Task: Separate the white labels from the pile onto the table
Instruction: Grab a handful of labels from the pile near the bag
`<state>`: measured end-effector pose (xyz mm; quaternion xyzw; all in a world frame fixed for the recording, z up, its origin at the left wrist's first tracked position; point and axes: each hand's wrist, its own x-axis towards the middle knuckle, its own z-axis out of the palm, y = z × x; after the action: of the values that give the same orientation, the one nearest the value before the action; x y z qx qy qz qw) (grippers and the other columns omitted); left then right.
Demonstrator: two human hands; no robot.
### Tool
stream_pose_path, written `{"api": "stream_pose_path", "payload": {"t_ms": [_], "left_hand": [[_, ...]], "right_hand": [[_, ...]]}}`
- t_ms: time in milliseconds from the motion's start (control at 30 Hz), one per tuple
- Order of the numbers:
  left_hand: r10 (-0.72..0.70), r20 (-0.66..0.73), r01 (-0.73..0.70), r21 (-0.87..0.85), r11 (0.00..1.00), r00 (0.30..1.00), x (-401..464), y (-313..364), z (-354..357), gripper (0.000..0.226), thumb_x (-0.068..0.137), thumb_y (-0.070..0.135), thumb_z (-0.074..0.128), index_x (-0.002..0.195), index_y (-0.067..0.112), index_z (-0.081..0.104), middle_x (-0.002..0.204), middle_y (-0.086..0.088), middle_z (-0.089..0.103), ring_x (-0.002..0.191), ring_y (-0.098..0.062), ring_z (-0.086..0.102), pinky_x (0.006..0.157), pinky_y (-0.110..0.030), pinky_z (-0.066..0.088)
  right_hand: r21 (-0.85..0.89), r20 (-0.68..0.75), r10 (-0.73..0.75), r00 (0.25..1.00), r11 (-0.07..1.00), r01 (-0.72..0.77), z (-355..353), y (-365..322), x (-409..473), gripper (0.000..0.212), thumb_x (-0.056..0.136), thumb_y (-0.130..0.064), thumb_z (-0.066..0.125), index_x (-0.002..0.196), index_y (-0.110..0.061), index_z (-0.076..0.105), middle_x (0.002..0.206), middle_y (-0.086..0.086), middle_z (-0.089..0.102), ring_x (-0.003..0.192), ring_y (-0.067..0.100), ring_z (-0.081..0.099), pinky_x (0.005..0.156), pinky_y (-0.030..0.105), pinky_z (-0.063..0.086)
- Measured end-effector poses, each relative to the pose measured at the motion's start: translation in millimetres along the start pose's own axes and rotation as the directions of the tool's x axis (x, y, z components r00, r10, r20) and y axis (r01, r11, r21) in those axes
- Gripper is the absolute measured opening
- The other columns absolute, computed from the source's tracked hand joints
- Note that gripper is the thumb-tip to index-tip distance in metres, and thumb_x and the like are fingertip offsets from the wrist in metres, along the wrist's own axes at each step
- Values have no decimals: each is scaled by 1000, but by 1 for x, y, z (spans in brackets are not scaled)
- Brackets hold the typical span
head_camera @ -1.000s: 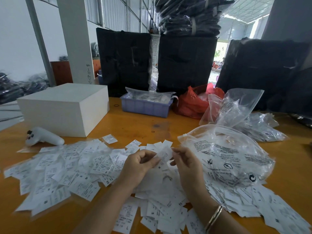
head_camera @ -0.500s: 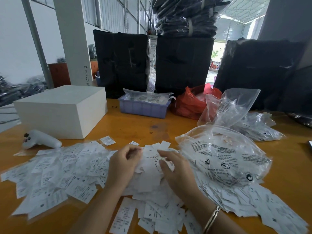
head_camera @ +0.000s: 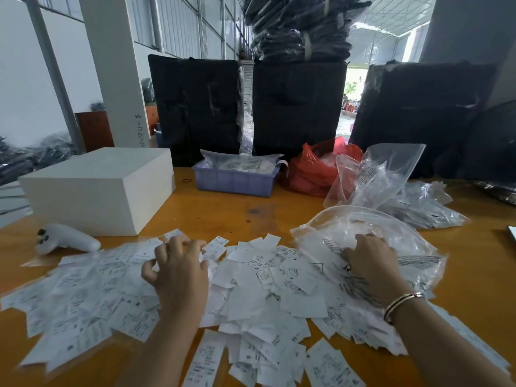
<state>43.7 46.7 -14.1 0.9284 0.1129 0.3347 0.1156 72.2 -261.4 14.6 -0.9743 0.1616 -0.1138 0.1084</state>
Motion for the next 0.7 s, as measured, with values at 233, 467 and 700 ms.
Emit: {"api": "stream_pose_path", "payload": {"t_ms": [233, 467, 700], "left_hand": [[179, -157, -183, -15, 983, 971, -1, 6, -5, 21, 72, 21, 81, 92, 19, 73, 98, -6, 65, 98, -32, 52, 79, -43, 25], [477, -183, -511, -264, 818, 859, -13, 23, -4, 21, 86, 30, 49, 85, 31, 70, 84, 17, 65, 85, -12, 60, 77, -27, 18], [482, -5, -406, -547, 732, 876, -20, 29, 1, 14, 84, 19, 66, 90, 31, 70, 83, 26, 62, 78, 4, 53, 78, -30, 31]], "right_hand": [[-20, 7, 19, 1000, 1000, -19, -5, 0, 11, 10, 82, -15, 56, 79, -14, 65, 84, 4, 63, 83, 24, 58, 82, 36, 41], [26, 5, 47, 999, 999, -47, -12, 9, 16, 25, 91, -27, 53, 72, -12, 61, 72, 1, 61, 75, 20, 54, 79, 35, 27], [-85, -191, -37, 981, 996, 21, -15, 8, 16, 26, 92, -27, 48, 70, -18, 57, 71, -3, 60, 70, 16, 53, 80, 36, 28]]}}
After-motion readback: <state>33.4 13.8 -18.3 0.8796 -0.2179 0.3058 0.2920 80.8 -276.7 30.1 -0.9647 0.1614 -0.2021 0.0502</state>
